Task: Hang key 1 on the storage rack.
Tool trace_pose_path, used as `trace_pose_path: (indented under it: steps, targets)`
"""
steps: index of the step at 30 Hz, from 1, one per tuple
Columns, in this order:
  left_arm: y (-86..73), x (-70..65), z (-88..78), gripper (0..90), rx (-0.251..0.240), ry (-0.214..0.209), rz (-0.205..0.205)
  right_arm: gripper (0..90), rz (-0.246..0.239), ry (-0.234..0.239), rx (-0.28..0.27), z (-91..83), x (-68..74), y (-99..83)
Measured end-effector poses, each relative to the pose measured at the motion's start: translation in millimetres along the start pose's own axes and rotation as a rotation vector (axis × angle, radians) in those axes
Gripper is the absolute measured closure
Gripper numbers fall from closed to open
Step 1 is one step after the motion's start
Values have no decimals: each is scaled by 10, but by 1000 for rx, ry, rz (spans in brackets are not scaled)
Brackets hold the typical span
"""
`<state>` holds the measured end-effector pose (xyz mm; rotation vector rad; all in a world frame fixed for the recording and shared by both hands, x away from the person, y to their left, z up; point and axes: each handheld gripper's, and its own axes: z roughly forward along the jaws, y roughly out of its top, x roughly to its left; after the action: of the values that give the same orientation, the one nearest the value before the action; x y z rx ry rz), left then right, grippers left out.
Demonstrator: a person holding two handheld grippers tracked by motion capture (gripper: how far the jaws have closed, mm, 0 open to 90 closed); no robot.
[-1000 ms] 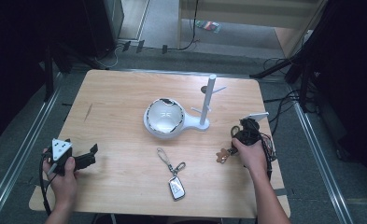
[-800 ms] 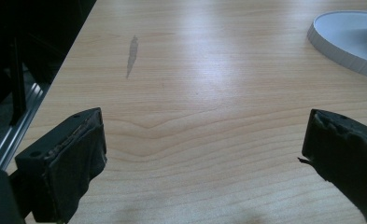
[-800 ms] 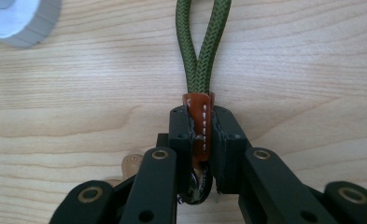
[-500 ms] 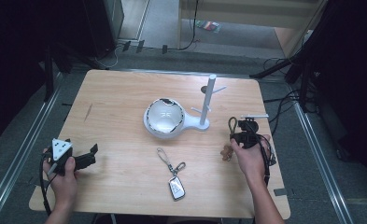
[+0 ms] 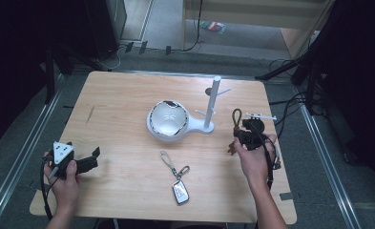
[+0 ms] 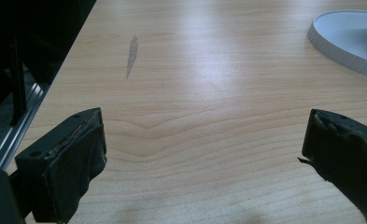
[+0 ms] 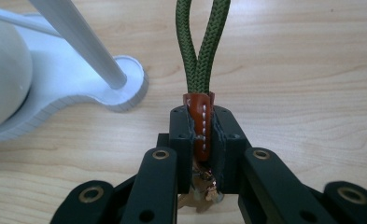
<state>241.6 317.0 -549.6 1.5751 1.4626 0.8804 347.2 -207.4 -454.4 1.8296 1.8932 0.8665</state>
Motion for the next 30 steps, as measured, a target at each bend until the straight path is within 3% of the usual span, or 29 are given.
trace_pose_path:
  steps: [9,13,19,23,30]
  targets:
    - [0,0,2,0,0,0,0,814,-8,3,-78,-80,45,24]
    - [0,0,2,0,0,1,0,813,-47,6,-156,-120,68,26]
    - [0,0,3,0,1,0,-1,813,-66,-9,-226,-164,97,27]
    - [1,0,3,0,1,0,-1,813,-105,-31,-311,-193,126,22]
    - [1,1,4,0,2,-2,-1,813,-119,-46,-391,-214,145,16]
